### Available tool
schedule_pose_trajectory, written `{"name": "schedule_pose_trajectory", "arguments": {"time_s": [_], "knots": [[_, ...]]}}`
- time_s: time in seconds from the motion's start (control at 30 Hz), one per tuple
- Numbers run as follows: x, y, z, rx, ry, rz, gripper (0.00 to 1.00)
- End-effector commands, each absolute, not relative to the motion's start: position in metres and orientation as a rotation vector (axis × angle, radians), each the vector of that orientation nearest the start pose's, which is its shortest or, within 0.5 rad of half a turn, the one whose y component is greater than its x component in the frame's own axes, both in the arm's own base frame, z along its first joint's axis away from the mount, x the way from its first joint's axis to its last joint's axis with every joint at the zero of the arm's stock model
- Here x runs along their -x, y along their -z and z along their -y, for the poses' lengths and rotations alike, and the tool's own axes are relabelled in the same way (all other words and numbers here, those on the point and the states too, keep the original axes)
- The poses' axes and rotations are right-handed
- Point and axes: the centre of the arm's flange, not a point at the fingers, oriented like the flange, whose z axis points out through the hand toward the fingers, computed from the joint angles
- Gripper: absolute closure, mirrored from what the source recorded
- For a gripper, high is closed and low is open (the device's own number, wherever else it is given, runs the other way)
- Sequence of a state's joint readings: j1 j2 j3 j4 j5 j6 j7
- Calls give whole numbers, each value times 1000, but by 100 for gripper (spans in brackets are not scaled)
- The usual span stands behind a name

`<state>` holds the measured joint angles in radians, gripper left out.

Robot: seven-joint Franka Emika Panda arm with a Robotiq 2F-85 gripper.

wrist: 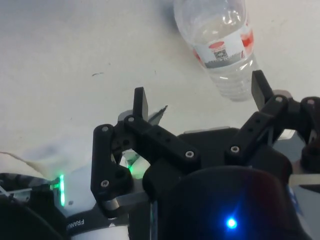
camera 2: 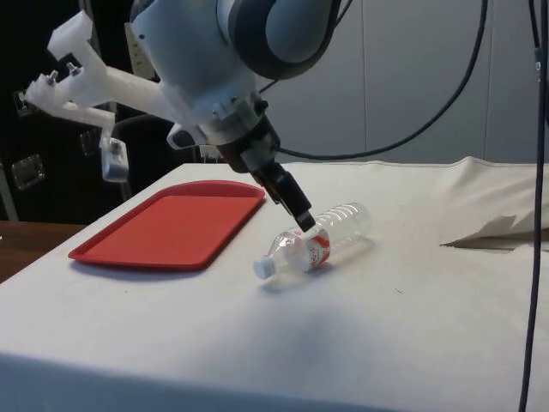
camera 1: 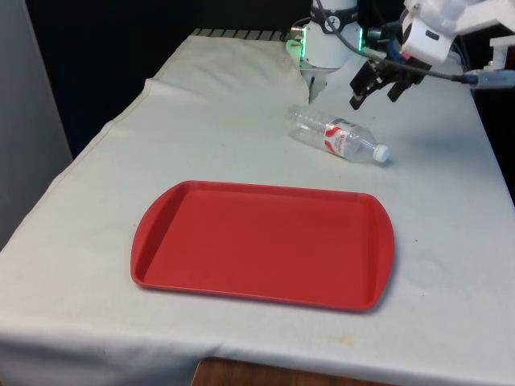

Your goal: Place the bottle upright on the tray.

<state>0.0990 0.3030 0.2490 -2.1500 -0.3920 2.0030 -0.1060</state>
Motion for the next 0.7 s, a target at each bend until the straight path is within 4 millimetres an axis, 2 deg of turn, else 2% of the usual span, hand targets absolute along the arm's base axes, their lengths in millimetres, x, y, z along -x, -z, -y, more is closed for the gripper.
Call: {"name": "schedule_pose_trajectory", "arguments": {"time_s": [0.0, 0.33, 0.67], "knots": [[-494, -235, -156, 3153, -703, 1166, 0], [-500, -230, -155, 3133, -772, 1182, 0], [-512, -224, -155, 3094, -921, 1236, 0]]}}
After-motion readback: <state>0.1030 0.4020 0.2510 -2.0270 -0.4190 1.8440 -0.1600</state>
